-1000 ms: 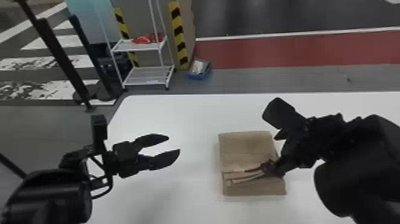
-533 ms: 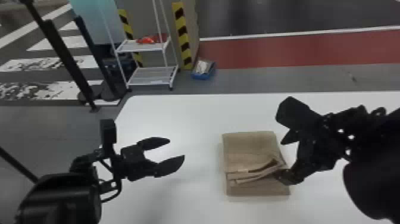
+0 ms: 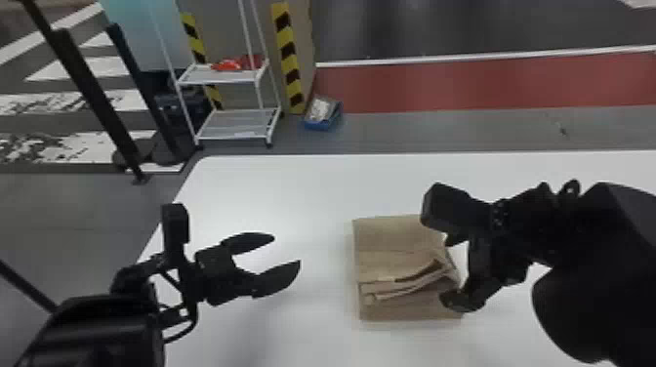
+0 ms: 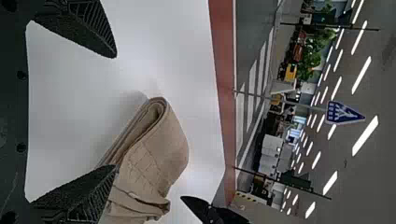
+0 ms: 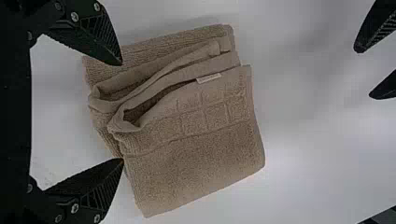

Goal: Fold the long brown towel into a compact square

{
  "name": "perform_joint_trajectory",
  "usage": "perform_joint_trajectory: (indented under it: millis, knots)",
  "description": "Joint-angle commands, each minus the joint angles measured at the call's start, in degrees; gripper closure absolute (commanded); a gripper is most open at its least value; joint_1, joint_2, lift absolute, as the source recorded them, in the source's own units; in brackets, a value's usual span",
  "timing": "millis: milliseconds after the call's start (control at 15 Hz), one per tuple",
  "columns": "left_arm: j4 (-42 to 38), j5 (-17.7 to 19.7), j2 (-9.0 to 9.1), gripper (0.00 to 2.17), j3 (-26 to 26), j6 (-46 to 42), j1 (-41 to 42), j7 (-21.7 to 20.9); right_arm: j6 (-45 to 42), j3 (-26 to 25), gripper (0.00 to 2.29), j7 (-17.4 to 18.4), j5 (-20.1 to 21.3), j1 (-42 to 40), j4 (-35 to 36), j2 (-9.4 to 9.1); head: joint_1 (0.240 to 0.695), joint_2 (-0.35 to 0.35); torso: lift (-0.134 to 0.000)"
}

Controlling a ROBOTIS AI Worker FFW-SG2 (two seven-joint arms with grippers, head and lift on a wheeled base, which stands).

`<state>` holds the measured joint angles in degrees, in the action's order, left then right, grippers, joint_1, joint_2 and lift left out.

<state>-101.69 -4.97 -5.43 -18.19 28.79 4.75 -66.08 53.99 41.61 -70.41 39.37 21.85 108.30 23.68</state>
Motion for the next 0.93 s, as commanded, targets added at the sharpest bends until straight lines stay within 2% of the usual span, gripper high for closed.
perform_joint_trajectory:
  millis: [0, 200, 400, 600, 733, 867]
  knots:
    - [0.0, -0.9, 0.5, 0.04, 0.7, 0.0, 0.0, 0.2, -0.2, 2.1, 0.18, 0.0, 0.4, 1.0, -1.2, -0.12, 0.695, 0.174, -0.124]
    - [0.1, -1.4, 0.68, 0.04, 0.9, 0.0, -0.4, 0.4, -0.8, 4.1, 0.18, -0.1, 0.8, 2.0, -3.4, -1.44, 0.695, 0.175, -0.124]
    - [0.3, -1.5, 0.86, 0.04, 1.0, 0.0, -0.4, 0.8, -1.3, 4.8, 0.19, 0.3, 0.8, 2.2, -4.0, -1.7, 0.695, 0.183, -0.124]
    - [0.4, -1.5, 0.86, 0.04, 1.0, 0.0, -0.4, 0.8, -1.8, 6.1, 0.22, 0.5, 0.8, 3.2, -6.3, -3.2, 0.695, 0.189, -0.124]
    - [0.4, -1.5, 0.68, 0.04, 1.0, 0.0, -0.4, 0.8, -1.6, 6.0, 0.29, 0.6, 0.7, 3.7, -7.1, -4.34, 0.695, 0.194, -0.124]
    - [0.4, -1.5, 0.68, 0.04, 1.1, 0.0, -0.4, 0.8, -1.8, 5.9, 0.35, 0.6, 0.6, 3.8, -7.1, -4.69, 0.695, 0.206, -0.124]
